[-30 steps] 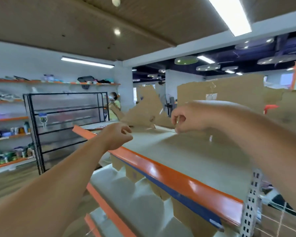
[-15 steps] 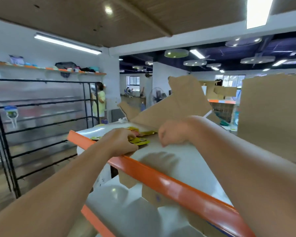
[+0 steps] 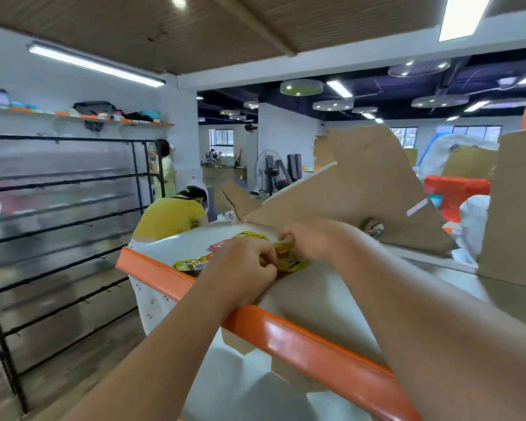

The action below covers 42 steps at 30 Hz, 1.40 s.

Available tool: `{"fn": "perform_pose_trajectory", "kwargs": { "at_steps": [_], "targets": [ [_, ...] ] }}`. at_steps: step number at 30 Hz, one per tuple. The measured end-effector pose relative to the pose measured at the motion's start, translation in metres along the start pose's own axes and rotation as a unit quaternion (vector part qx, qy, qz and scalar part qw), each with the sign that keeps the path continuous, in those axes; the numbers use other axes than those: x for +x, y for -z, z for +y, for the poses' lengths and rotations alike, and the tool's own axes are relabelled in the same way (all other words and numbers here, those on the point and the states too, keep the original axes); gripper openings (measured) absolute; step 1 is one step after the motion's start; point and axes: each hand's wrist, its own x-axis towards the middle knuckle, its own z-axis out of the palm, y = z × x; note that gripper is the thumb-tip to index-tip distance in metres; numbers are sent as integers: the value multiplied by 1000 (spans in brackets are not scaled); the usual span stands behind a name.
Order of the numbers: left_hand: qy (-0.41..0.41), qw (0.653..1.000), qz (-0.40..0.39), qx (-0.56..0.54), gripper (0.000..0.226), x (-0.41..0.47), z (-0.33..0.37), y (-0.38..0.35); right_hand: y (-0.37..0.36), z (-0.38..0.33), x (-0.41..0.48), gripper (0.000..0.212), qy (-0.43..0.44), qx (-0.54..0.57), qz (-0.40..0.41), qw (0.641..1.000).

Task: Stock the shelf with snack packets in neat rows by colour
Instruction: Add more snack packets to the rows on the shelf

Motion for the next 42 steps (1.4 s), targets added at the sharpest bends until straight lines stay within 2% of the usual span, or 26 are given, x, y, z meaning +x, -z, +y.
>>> {"fn": "perform_pose_trajectory", "kwargs": {
  "at_steps": [3, 8, 12, 15, 19, 21, 23, 27, 30, 32, 35, 37, 39, 42],
  "targets": [
    [-5, 1000, -15, 8, 17, 3, -3, -1, -14, 1, 13, 39, 19, 24, 11, 999],
    [-11, 998, -52, 39, 33, 3, -5, -1, -14, 4, 6, 12, 19, 51, 46, 997],
    [-30, 999, -32, 32, 31, 2, -4, -2, -7, 13, -2, 24, -10, 86, 45, 995],
    [-37, 998, -34, 24, 32, 4, -5, -2, -4, 19, -5, 34, -24, 56, 9, 998],
    [-22, 997, -70, 40, 43, 4, -4, -1, -3, 21, -9, 44, -20, 48, -31, 998],
    [-10, 996, -78, 45, 40, 5, -4, -1, 1, 22, -13, 41, -29, 42, -40, 998],
    [-15, 998, -50, 31, 31, 5, -7, -4, 6, 21, -18, 28, -40, 49, -17, 998],
    [-25, 995, 88, -48, 10, -1, -11, -6, 12, 26, -20, 19, -58, 72, 66, 994],
    [-14, 981, 152, -123, 11, -5, -12, -4, 12, 31, -23, 15, -68, 122, 107, 984],
    [4, 977, 156, -144, 13, -4, -13, -3, 13, 32, -27, 14, -73, 122, 86, 986],
    [31, 985, 129, -110, 31, -4, -11, -1, 8, 35, -33, 18, -98, 99, 12, 990],
    [31, 992, 102, -65, 43, -5, -10, -1, 4, 38, -34, 35, -112, 96, -20, 989],
    [31, 998, 49, -19, 48, -4, -7, -1, 5, 38, -37, 54, -104, 98, -27, 989],
    [46, 998, -40, 19, 49, -1, -4, 2, 12, 32, -45, 58, -82, 81, -59, 992]
  ]
}}
